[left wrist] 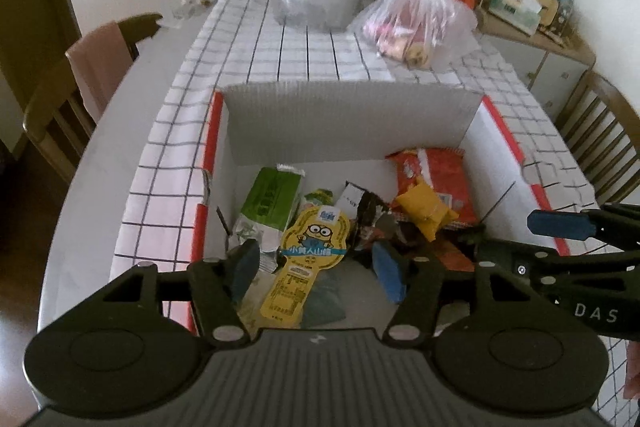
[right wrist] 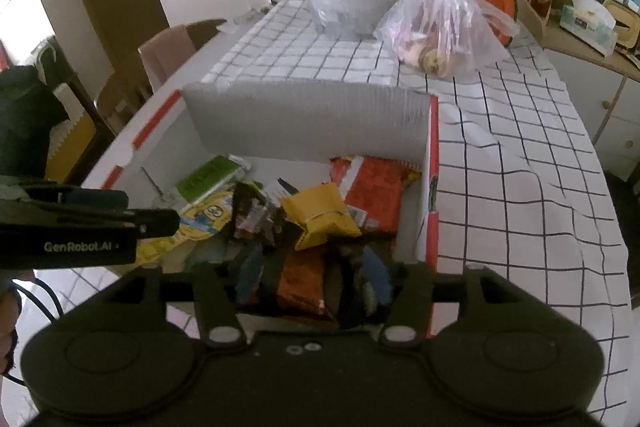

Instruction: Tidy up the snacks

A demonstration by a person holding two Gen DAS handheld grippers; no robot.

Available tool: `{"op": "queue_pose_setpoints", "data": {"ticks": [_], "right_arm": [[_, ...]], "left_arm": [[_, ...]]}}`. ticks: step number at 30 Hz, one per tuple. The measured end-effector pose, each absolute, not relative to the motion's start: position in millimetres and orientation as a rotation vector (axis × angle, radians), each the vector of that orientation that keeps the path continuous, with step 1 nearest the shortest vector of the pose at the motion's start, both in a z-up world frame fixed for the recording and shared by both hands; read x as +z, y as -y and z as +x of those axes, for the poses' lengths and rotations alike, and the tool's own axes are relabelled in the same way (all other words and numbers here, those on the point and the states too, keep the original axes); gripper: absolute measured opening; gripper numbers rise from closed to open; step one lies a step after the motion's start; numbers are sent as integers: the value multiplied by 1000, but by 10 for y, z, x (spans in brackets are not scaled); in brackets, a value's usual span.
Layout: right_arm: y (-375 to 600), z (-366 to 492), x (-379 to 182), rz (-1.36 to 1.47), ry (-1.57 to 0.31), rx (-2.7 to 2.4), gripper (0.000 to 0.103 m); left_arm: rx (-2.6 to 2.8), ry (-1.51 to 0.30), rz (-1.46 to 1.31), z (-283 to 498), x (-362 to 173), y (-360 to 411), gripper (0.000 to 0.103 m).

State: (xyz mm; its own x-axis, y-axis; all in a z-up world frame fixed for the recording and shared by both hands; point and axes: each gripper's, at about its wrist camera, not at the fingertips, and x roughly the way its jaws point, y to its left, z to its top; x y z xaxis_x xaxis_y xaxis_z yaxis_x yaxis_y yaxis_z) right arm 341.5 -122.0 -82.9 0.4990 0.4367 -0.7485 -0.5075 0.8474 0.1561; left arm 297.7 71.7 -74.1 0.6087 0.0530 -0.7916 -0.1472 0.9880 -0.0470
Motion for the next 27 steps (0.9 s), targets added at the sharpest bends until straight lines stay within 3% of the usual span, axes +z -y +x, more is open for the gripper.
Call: {"op": "queue_pose_setpoints", "data": {"ticks": [3, 8, 14, 21, 27], "right_arm": [[1257, 3298, -711, -77, -847, 587, 65], [1324, 3087, -521, -48, -791, 613, 80], [1406, 2815, -309, -19, -727, 643, 92], [1496, 2538, -138, 12, -673, 653, 102], [1563, 2327, -79, 27, -652, 657, 103]], "left_arm": [[112, -876, -103, 2845, -630, -692, 66], [115, -819, -105, 2594, -432, -673, 69], [114, -754, -106, 2277, -228, -638, 71], [102, -706, -125, 1924, -91, -623, 80], [91, -679, -136, 1681, -34, -600, 85]]}}
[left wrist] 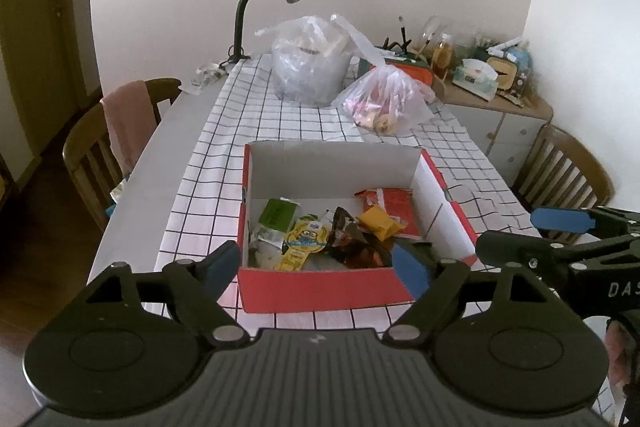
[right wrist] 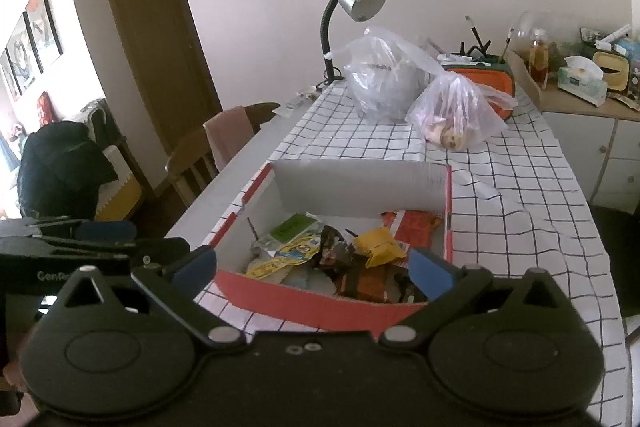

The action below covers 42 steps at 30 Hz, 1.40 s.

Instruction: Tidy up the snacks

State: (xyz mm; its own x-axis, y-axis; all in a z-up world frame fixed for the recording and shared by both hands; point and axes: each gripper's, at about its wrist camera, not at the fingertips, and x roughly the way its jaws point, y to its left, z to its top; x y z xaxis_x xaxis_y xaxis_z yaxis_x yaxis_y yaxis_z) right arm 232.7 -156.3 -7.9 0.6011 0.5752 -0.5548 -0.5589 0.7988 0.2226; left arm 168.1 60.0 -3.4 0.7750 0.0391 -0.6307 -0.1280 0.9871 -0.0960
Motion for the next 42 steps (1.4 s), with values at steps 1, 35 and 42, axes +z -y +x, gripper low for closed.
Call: {"op": "queue_pose_setpoints", "data": {"ticks": [1, 35, 42], "right_arm": [[1571, 2301, -79, 27, -650, 654, 103], [1807, 1734, -67, 17, -555, 636, 103], [1803, 1709, -72, 20, -557, 636, 103]], "left_arm": [[88, -674, -138, 1642, -30, -595, 85], [123, -631, -135, 1028, 62, -377, 99], [123, -640, -138, 1042, 45, -390, 99]]}}
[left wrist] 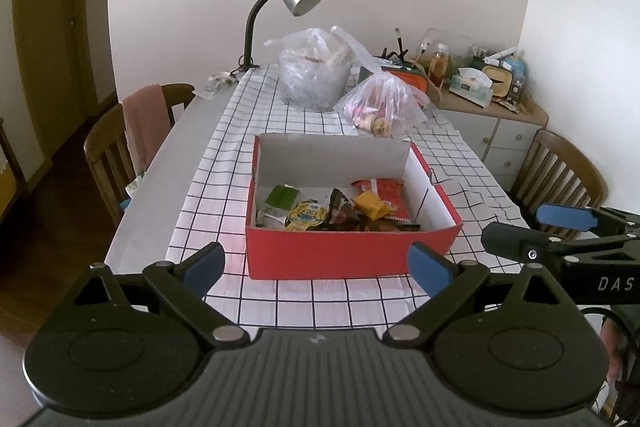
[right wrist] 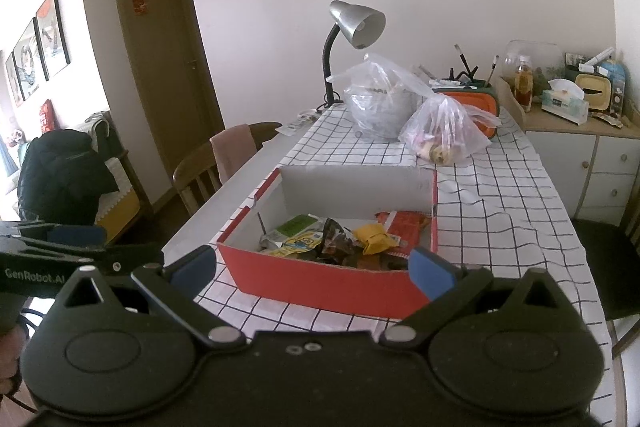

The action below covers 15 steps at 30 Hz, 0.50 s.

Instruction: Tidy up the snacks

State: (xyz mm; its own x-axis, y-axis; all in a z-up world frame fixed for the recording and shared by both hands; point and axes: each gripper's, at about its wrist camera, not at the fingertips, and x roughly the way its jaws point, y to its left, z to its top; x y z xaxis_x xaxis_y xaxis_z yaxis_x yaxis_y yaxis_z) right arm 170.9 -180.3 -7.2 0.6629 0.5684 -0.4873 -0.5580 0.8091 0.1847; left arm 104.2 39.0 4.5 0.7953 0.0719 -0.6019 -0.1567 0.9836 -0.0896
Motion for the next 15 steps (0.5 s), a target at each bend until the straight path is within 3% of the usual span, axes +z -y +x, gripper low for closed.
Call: {"op": "queue_pose_setpoints", "data": {"ticks": [15], "right_arm": [[1748, 1714, -103, 26, -568, 634, 103]], "left_arm": [[123, -652, -149, 1038, 5, -414, 99]]}}
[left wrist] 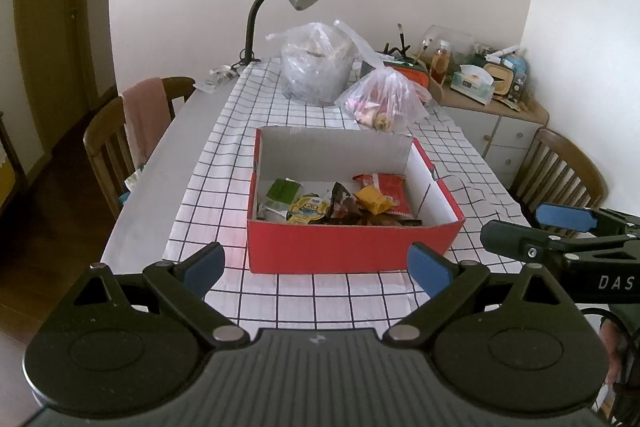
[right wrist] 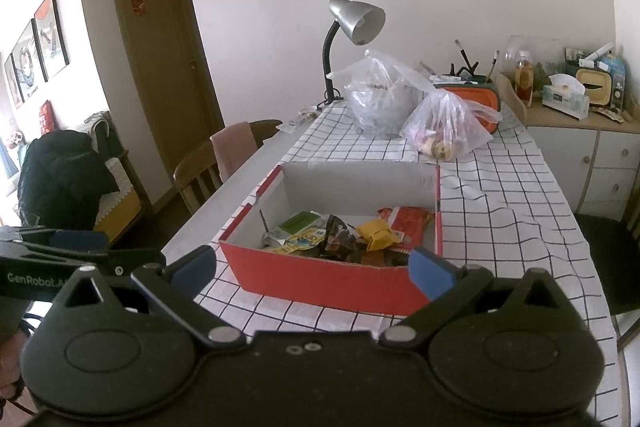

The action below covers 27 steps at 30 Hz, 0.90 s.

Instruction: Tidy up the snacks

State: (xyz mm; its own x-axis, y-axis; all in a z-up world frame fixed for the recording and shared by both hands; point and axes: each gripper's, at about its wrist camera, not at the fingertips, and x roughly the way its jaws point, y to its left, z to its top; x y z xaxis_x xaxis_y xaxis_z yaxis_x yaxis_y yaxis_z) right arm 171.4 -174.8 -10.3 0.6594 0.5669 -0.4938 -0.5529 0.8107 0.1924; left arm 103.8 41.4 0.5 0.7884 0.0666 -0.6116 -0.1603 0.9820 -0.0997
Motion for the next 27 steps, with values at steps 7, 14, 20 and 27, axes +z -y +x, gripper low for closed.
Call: {"op": "queue_pose_setpoints", "data": {"ticks": [7, 14, 20, 27], "right_arm": [[1741, 1710, -132, 29, -575, 628, 103], [1726, 1721, -174, 31, -588, 626, 103], [1702, 1746, -227, 36, -603, 629, 103], [1696, 1787, -374, 39, -641, 620, 103]], "left_arm": [[122, -656, -153, 1041, 0, -424, 99], [130, -668, -155, 1041, -54, -453, 99], [139, -674, -149, 1035, -98, -473, 99], [149, -707, -154, 1078, -207, -509, 99]]}}
